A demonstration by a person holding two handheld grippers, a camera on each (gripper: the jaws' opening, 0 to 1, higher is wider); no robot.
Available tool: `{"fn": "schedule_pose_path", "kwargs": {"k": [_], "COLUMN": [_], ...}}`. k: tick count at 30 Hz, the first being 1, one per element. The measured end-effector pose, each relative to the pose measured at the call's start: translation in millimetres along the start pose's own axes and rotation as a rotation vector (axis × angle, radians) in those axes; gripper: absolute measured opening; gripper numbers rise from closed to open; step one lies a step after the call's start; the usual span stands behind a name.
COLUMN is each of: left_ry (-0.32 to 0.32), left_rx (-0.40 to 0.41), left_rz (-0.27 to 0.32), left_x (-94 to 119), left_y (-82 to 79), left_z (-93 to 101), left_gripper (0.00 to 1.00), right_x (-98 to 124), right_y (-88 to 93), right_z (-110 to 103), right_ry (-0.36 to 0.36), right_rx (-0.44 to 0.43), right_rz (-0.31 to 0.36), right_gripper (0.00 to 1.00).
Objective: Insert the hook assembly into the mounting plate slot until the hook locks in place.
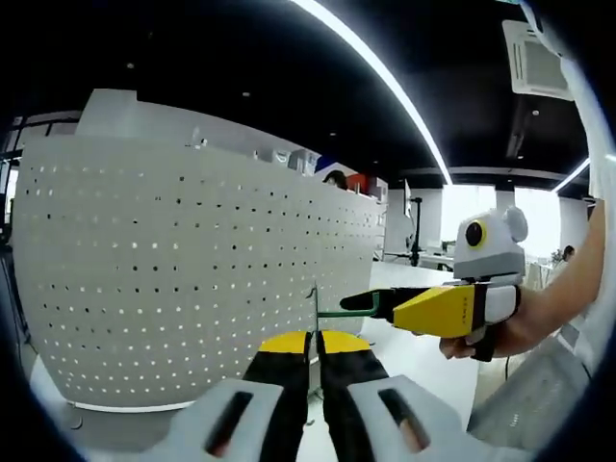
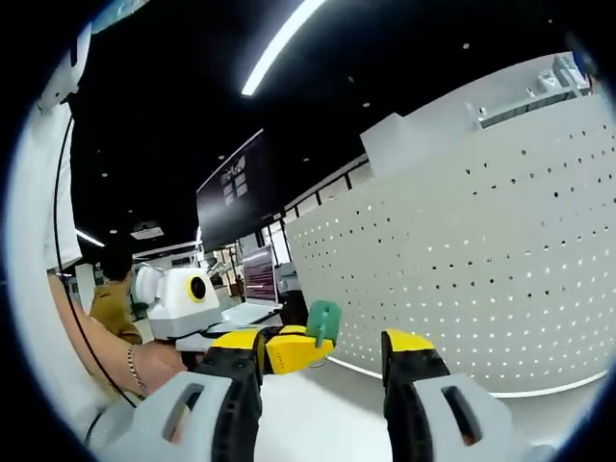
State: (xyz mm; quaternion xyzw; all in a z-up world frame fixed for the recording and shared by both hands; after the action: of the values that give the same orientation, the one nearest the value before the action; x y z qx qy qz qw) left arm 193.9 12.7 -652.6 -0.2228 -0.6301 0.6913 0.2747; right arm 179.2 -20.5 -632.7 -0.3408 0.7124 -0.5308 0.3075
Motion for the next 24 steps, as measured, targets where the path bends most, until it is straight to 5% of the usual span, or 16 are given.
{"fn": "schedule_pose_path", "kwargs": {"k": [24], "left_ry": [0.008], "left_rx": [0.016], "left_rz": [0.002], "left_x": [-1.6], "left_y": [0.4], "left_z": [6.2], "left_gripper": [0.02], "right_x": [-8.1], "right_y": [5.1], "right_z": [-1.7], "right_ry": [0.008], "right_rx": [-0.023], "right_rz": [-0.029], "right_gripper": [0.11]}}
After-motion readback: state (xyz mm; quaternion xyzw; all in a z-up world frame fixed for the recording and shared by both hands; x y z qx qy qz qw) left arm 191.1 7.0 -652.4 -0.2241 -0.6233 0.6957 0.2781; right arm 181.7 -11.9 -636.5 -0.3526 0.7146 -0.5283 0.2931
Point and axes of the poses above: the point that each gripper's makers call its tool centre point, and the gripper's own axes: x roughly backward along the fingers, z roughly to its right, y roughly out of its underside, the point moved 1 cm from there along x, roughly backward along the fingers, and after that the axes turned 4 degrees about -y, right-handed, at the moved point
